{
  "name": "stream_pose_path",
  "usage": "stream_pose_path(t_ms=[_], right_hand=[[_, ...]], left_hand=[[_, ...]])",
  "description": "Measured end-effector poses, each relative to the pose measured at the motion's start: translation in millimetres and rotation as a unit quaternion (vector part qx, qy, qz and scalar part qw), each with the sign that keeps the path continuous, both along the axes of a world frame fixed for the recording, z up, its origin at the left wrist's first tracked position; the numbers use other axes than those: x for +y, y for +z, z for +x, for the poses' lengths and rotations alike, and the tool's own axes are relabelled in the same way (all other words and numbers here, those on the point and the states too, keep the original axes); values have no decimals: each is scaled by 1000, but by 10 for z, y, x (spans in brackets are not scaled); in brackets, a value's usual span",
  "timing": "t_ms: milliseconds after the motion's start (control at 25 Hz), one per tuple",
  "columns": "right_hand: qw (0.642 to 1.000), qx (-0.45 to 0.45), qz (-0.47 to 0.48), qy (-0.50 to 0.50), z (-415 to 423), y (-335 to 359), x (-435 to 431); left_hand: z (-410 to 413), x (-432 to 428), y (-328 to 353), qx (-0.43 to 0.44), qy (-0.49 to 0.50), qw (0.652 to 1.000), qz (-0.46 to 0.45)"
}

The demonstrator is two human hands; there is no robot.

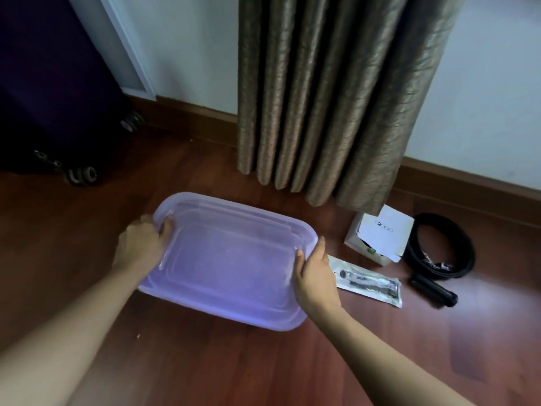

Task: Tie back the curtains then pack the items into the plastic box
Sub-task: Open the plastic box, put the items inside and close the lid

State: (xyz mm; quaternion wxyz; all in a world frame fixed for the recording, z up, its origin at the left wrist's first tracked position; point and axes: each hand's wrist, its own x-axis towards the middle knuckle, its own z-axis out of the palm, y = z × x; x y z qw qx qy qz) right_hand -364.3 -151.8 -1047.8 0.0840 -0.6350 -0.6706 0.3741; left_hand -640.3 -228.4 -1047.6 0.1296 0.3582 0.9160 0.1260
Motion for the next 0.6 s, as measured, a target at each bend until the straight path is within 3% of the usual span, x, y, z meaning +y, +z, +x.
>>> stream_pose_path(t_ms=[240,360,600], right_hand=[[1000,-2,-4,7,399,156,-112],[999,-26,-19,-14,1040,181,-206],[989,-103,-31,-103,2545,305,-346]], left_hand=[[203,-103,319,3,-33,996,-81],[675,-105,366,-18,-92,989,-113],[1975,123,161,-106,-203,970,-85]])
